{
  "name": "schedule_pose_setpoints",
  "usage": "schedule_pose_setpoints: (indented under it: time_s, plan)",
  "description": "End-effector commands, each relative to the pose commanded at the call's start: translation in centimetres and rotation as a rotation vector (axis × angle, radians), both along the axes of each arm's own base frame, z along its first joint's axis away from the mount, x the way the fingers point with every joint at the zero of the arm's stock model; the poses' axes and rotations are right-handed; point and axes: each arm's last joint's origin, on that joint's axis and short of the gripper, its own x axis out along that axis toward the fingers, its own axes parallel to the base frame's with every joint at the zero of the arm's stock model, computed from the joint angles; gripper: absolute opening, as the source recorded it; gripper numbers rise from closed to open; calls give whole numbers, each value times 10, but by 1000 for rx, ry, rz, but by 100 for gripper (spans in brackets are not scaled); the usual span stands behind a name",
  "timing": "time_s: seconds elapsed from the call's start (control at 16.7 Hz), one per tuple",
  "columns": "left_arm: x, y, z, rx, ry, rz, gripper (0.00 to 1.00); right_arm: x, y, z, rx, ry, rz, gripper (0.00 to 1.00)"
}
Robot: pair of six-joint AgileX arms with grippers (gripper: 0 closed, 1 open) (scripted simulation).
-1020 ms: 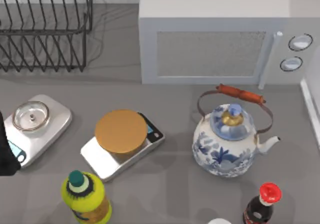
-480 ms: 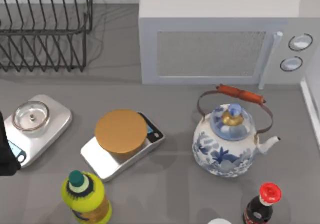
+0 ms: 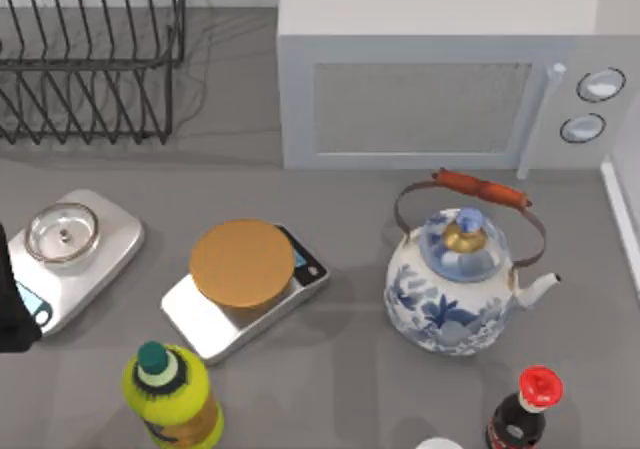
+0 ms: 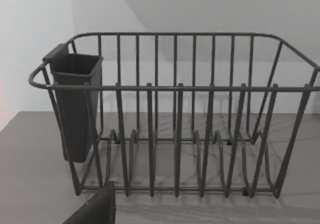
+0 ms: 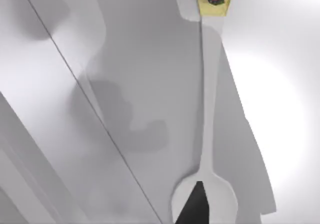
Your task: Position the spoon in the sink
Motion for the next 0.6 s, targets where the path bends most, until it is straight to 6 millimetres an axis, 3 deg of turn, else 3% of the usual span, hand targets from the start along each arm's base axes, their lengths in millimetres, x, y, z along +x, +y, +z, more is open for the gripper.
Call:
schedule_pose_setpoints:
  time_s: [0.24, 0.6]
  plan:
    - [0, 0, 0, 0, 0, 0, 100, 0, 0, 0, 0, 0, 0, 98]
    - [0, 0, 0, 0, 0, 0, 100, 0, 0, 0, 0, 0, 0, 100]
